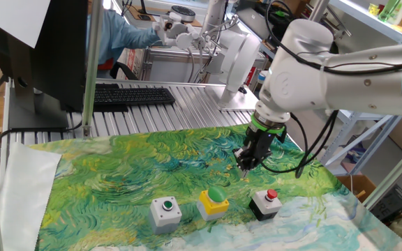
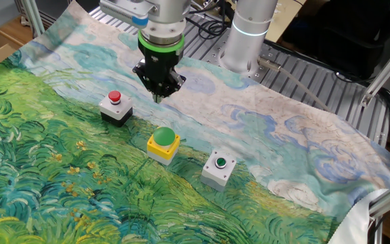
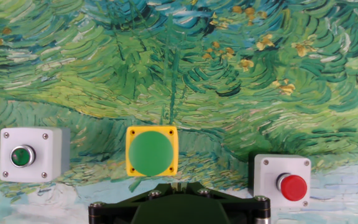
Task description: Press three buttons from left to right in sequence
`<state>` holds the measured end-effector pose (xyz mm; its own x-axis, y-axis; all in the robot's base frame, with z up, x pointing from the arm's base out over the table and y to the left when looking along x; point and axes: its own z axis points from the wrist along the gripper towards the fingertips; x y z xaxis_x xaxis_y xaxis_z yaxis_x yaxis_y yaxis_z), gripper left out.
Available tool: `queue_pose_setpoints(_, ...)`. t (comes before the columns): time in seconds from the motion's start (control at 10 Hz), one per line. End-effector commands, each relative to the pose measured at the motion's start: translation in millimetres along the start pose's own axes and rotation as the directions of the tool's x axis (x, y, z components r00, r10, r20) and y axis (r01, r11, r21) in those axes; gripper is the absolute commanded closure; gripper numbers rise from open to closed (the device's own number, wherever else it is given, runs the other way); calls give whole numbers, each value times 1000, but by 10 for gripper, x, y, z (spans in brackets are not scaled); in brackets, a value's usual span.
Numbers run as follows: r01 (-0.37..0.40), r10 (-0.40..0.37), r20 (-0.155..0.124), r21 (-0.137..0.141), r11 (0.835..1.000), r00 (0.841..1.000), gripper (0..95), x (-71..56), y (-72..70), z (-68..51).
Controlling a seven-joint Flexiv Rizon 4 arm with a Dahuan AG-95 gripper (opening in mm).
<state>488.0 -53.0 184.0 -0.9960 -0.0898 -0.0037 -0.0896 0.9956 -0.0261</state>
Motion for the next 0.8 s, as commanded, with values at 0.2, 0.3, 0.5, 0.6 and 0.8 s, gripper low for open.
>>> queue_pose_setpoints(0.2,6,-6,1,-3,1000,1000,950,19,-8,-49)
queue_pose_setpoints(0.3,3,-3,-1,-2,1000,1000,950,18,-9,-51)
queue_pose_setpoints(0.5,1,-1,-3,-5,1000,1000,950,18,-9,-51)
queue_pose_setpoints(0.6,-2,2,-1,-8,1000,1000,950,17,-5,-52)
queue_pose_setpoints(0.8,-1,1,0,-11,1000,1000,950,17,-3,-54)
